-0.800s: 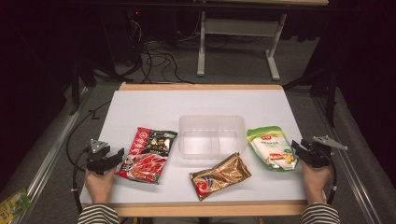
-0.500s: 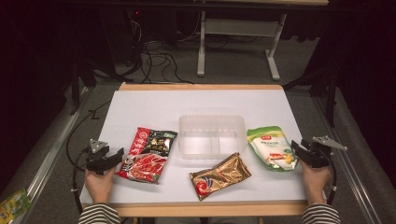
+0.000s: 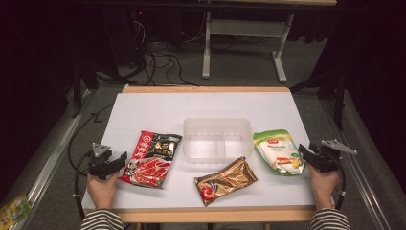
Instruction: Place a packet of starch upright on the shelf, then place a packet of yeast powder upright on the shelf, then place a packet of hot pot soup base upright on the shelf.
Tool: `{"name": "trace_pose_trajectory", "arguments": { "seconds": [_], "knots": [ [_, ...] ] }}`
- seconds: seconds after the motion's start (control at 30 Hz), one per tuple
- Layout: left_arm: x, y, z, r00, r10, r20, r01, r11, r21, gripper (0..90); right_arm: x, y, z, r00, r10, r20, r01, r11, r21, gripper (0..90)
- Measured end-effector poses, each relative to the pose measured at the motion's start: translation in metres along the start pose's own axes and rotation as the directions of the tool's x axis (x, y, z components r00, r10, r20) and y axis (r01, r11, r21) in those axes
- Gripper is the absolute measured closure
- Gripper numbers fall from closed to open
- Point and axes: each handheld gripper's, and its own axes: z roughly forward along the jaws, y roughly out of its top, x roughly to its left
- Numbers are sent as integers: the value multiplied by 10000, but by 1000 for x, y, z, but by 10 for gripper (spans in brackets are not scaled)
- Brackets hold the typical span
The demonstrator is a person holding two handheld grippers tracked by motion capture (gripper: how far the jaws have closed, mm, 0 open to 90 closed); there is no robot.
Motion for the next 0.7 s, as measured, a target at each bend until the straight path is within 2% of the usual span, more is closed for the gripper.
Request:
{"name": "trace_pose_trajectory", "arguments": {
  "seconds": [0.2, 0.5, 0.6, 0.63, 0.7],
  "knots": [
    [1, 0, 0, 10000, -36, 76, 36, 10000, 35, 380, -6, 0, -2, 9978, 567, -337, -571, 9983, -110, 519],
    [0, 0, 0, 10000, 25, 16, -25, 10000, -5, 378, -5, 3, -4, 9970, 350, -695, -359, 9993, -112, 511],
    [0, 0, 0, 10000, 25, 35, -25, 10000, -4, 374, -2, 6, -7, 9966, 69, -819, -79, 9999, -115, 496],
    [-1, 0, 0, 10000, 78, 25, -78, 10000, -27, 374, -1, 9, -7, 9948, -152, -1009, 150, 9999, -27, 486],
    [-1, 0, 0, 9999, 100, -11, -100, 9999, -20, 374, 0, 11, -9, 9929, -103, -1185, 113, 9999, 73, 486]
  ]
}}
